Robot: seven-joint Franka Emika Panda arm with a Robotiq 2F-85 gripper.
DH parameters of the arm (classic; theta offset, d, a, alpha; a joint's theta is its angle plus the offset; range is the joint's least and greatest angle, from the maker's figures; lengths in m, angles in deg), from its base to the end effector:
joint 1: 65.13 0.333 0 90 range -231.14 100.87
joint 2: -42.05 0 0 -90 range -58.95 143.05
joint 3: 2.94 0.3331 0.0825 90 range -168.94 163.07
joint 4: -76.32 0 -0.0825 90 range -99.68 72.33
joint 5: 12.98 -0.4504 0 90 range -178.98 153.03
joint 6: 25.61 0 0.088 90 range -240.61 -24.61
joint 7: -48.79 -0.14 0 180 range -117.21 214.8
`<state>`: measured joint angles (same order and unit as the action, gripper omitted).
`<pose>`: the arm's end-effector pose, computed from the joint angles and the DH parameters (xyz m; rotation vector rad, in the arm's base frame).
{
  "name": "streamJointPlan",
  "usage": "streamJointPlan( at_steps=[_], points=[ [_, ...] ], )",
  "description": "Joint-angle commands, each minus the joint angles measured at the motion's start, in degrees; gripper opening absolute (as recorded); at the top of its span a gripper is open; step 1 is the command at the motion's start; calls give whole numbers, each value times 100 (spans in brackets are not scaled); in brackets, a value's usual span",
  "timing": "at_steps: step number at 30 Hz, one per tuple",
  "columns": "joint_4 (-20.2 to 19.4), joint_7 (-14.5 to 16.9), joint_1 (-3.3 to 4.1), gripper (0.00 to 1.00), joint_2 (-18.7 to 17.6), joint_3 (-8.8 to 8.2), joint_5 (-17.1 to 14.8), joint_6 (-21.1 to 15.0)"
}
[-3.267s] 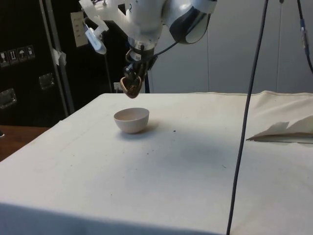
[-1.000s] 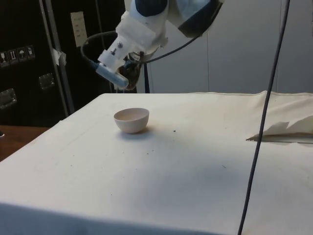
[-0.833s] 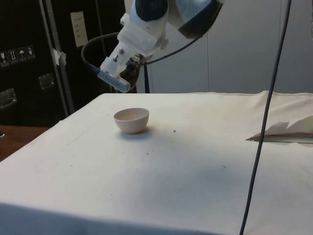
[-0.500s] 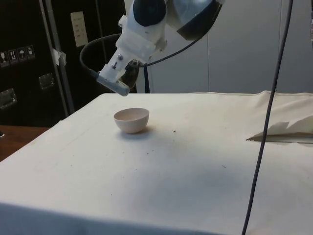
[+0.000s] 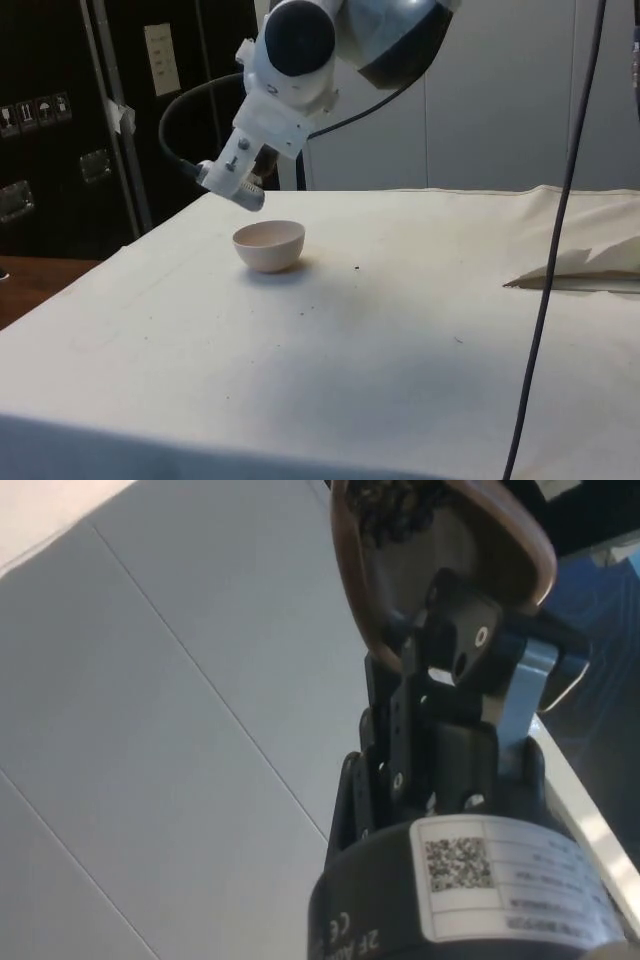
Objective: Pour the coffee beans from the cup into the bowl.
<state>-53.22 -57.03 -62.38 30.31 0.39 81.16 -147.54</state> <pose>0.5960 -0.0085 0.2291 2.0441 -0.5133 0.9823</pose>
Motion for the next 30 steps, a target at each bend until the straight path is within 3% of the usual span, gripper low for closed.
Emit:
streamJointPlan(
  at_steps=[1,18,30],
  points=[
    [6,-86,23,5,-29,17,86,80],
    [17,-435,17,5,-332,246,441,877],
    [34,-453,11,5,-413,344,590,1329]
  ],
)
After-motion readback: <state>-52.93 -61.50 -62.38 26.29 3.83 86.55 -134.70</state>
